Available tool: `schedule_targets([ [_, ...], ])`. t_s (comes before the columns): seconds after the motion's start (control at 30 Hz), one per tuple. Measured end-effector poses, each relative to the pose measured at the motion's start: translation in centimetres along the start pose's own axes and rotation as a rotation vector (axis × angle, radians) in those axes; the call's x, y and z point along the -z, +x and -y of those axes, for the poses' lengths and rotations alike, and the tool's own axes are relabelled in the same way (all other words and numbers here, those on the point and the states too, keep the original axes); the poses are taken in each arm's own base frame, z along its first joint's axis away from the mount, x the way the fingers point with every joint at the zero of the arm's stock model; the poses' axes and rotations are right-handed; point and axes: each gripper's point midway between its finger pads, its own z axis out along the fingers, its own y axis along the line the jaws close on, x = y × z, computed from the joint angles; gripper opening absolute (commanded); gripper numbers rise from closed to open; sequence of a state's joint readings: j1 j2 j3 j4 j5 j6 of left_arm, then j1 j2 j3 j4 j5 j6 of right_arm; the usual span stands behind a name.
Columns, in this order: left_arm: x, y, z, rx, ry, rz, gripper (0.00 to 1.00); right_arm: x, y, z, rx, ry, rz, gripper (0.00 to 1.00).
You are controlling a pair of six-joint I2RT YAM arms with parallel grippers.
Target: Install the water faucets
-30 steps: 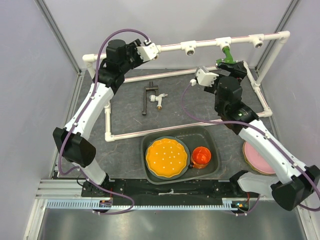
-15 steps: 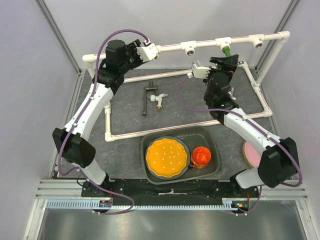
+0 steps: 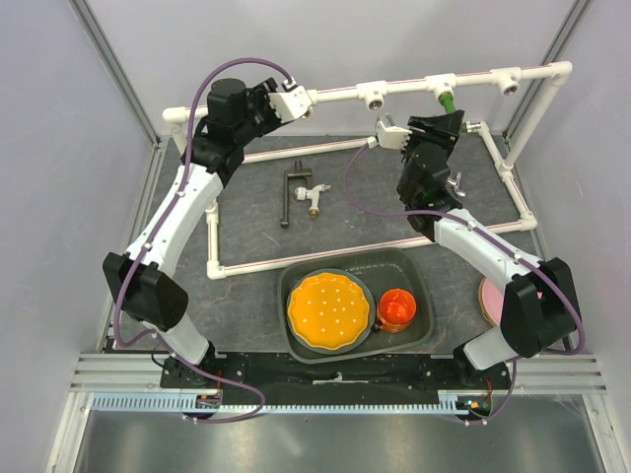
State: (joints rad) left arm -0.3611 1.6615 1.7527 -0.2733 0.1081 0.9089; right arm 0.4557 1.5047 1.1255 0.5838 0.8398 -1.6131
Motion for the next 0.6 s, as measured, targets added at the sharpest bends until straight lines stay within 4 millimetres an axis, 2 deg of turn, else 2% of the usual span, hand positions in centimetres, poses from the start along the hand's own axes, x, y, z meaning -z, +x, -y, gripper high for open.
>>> schedule_targets([
  [0.1, 0.0, 0.1, 0.0, 0.0, 0.0, -0.001, 0.02, 0.1, -0.2, 0.4, -0.01, 0.007, 0.005, 0.35],
  [0.33, 0.0, 0.0, -0.1, -0.001, -0.006, 0.008, 0.02, -0.1, -0.8, 0.6, -0.144, -0.042, 0.001, 0.2],
  [0.47, 0.0, 0.0, -0.1, 0.0, -0.006, 0.011, 0.02, 0.0, -1.0, 0.8, -0.33, -0.096, 0.007, 0.11],
  [0.6, 0.1, 0.0, -0.1, 0.0, -0.004, 0.013, 0.02, 0.0, -1.2, 0.7, -0.584, -0.146, 0.019, 0.06],
])
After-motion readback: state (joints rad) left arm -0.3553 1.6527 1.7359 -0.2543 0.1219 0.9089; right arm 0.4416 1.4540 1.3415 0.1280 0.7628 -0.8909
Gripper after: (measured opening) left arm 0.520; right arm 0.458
